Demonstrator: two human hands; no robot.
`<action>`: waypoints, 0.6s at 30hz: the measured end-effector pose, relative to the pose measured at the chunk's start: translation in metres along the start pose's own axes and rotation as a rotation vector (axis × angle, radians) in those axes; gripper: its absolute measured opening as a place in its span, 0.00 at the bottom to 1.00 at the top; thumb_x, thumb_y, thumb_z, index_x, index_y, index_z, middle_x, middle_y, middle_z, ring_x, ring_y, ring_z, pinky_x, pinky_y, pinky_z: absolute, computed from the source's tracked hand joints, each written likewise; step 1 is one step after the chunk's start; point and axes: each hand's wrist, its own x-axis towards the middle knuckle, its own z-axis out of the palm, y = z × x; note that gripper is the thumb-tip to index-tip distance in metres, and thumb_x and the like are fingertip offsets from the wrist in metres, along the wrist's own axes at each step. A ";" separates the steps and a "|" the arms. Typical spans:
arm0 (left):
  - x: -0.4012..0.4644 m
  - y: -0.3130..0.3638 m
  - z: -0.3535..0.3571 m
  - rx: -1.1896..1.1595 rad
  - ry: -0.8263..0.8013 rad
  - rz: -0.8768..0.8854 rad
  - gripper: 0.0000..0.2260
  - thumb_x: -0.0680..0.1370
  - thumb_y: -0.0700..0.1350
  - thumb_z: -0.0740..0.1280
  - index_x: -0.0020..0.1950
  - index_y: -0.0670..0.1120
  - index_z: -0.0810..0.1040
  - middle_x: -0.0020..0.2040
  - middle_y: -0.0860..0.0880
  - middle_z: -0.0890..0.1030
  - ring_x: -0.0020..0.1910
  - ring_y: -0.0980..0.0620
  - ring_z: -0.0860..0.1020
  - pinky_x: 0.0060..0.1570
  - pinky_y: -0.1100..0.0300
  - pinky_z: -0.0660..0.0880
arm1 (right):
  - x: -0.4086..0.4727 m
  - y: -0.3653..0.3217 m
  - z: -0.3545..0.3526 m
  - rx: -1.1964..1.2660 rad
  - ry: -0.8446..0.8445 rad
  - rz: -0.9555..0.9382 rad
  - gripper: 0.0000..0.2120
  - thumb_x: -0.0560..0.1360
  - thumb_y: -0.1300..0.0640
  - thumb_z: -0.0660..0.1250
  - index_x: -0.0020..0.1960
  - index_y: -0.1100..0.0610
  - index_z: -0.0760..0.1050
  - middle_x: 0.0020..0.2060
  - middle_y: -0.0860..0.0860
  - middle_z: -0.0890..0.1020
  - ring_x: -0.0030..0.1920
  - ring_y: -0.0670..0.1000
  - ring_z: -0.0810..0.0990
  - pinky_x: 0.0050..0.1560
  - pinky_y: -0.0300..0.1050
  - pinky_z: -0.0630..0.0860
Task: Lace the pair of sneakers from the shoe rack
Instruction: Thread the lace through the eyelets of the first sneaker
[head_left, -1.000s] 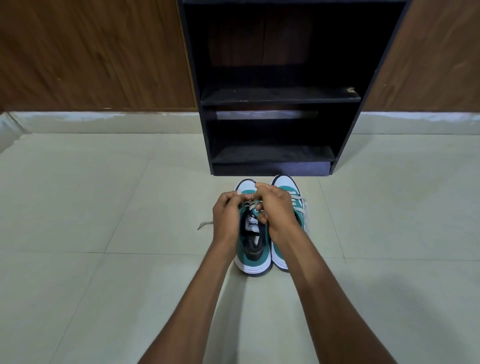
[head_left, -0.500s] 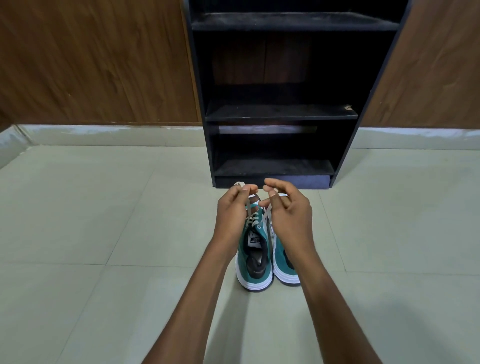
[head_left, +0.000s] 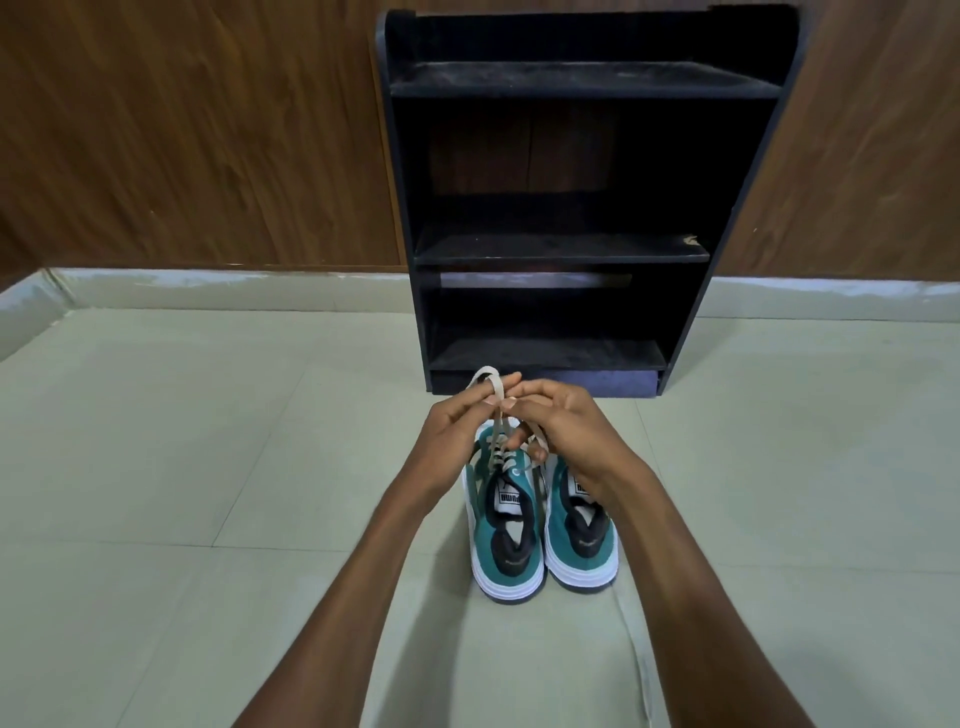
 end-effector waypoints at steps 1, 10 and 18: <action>0.000 -0.001 -0.001 -0.013 -0.012 0.006 0.14 0.84 0.40 0.62 0.66 0.49 0.81 0.58 0.60 0.85 0.59 0.67 0.80 0.55 0.74 0.73 | 0.001 0.001 -0.001 0.012 -0.016 0.005 0.08 0.76 0.56 0.73 0.52 0.58 0.82 0.40 0.52 0.87 0.36 0.52 0.82 0.29 0.41 0.69; 0.004 -0.020 -0.006 0.175 0.113 0.076 0.09 0.78 0.42 0.73 0.55 0.52 0.87 0.53 0.41 0.83 0.50 0.51 0.83 0.50 0.56 0.80 | 0.008 0.009 -0.005 0.090 0.073 0.075 0.06 0.78 0.56 0.71 0.48 0.58 0.83 0.39 0.57 0.86 0.31 0.51 0.82 0.25 0.40 0.68; -0.002 -0.028 -0.004 0.866 0.189 0.312 0.10 0.69 0.58 0.79 0.48 0.57 0.87 0.41 0.51 0.73 0.38 0.54 0.73 0.32 0.62 0.68 | 0.006 0.010 -0.005 -0.225 0.259 -0.004 0.08 0.80 0.54 0.69 0.51 0.59 0.78 0.43 0.53 0.84 0.27 0.57 0.85 0.28 0.48 0.82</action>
